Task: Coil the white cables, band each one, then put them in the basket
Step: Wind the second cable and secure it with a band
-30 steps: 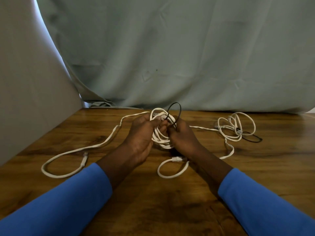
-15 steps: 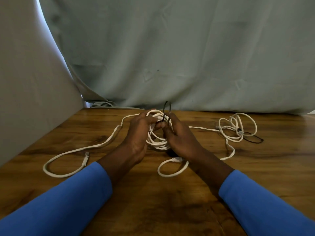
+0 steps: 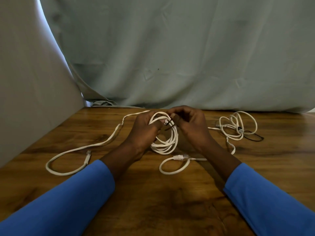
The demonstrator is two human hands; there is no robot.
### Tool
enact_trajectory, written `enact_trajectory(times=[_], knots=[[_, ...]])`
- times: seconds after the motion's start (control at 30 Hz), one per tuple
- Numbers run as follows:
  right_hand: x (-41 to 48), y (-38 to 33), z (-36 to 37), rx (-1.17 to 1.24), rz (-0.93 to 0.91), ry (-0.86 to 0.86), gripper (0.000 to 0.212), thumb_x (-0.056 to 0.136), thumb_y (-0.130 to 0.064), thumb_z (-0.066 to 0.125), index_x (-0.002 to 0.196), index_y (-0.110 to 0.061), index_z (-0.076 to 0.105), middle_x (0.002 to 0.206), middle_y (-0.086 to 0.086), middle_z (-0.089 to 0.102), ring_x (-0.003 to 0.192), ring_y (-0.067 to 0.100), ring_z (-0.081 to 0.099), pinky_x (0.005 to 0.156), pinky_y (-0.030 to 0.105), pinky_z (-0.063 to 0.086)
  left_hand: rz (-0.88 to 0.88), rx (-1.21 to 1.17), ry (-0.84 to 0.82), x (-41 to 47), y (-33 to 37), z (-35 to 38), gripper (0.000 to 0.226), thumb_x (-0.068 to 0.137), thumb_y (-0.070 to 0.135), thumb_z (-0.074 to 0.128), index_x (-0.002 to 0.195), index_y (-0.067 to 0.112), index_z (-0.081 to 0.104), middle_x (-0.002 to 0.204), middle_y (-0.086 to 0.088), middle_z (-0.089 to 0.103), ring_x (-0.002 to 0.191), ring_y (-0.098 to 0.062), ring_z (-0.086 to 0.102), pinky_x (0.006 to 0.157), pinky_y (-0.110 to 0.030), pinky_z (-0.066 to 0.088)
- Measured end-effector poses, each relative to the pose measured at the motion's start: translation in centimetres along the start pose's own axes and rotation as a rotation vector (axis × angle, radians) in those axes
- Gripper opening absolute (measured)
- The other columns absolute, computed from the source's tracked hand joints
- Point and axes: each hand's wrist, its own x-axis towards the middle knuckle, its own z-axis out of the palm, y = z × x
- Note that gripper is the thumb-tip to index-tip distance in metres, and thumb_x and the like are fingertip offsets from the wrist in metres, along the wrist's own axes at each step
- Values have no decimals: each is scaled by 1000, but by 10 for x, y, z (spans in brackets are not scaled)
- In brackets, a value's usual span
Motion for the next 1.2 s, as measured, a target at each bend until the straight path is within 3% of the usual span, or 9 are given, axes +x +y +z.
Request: enact_trajectory(times=[0.13, 0.23, 0.37, 0.47, 0.57, 0.73, 0.9, 1.07, 1.2], knots=[[1, 2, -1, -36, 41, 50, 28, 92, 6, 67, 90, -19, 79, 88, 3, 80, 83, 19, 76, 82, 41, 63, -32, -58, 111, 6, -1, -3, 23, 98, 2, 60, 103, 16, 77, 71, 10, 70, 56, 0, 56, 45, -17, 41], [-1, -4, 1, -30, 50, 22, 23, 94, 7, 65, 95, -13, 77, 86, 14, 78, 73, 26, 72, 79, 47, 63, -55, -123, 260, 15, -1, -9, 25, 98, 0, 58, 99, 16, 77, 69, 7, 69, 55, -4, 55, 46, -20, 41], [-9, -14, 11, -113, -19, -72, 30, 94, 0, 69, 96, -30, 74, 83, 9, 78, 78, 29, 74, 78, 49, 62, -119, -248, 473, 25, 1, -22, 29, 95, -2, 58, 87, 19, 76, 70, -5, 67, 67, -23, 60, 62, -37, 51], [-12, -13, 21, -159, 0, -111, 24, 94, -5, 70, 104, -26, 77, 88, -2, 79, 82, 20, 75, 81, 49, 62, -138, -287, 573, 27, -2, -26, 34, 94, -1, 59, 76, 24, 76, 75, -7, 71, 74, -31, 66, 70, -49, 59], [-14, -11, 28, -134, 26, -137, 21, 96, -3, 68, 105, -20, 77, 89, -1, 78, 82, 19, 74, 80, 45, 63, -109, -280, 636, 25, -5, -25, 34, 93, -3, 58, 80, 24, 74, 87, -4, 76, 86, -31, 74, 86, -55, 61], [-22, -21, 35, 172, 326, -160, 19, 104, -9, 56, 113, -8, 73, 99, 7, 78, 81, 11, 73, 71, 25, 62, -72, -198, 640, 16, -9, -16, 28, 96, 8, 58, 87, 32, 70, 96, 1, 77, 94, -24, 74, 92, -52, 60], [-25, -18, 44, 164, 371, -160, 37, 108, -30, 47, 96, -12, 77, 92, 8, 80, 89, 24, 76, 87, 42, 61, -51, -209, 609, 13, -6, -5, 26, 95, 7, 53, 93, 28, 68, 97, -2, 75, 97, -27, 73, 93, -53, 59], [-25, -24, 48, 266, 466, -209, 35, 109, -33, 43, 112, -12, 72, 90, 5, 78, 78, 18, 75, 67, 32, 64, -99, -271, 606, 11, -2, -3, 26, 100, 4, 48, 104, 22, 67, 98, -1, 73, 96, -24, 72, 93, -48, 59], [-21, -24, 47, 252, 476, -137, 29, 109, -30, 45, 95, -25, 70, 79, -4, 77, 80, 22, 72, 75, 44, 61, -142, -249, 478, 14, -2, -6, 23, 94, 2, 56, 111, 10, 68, 101, -13, 76, 94, -30, 74, 84, -44, 62]])
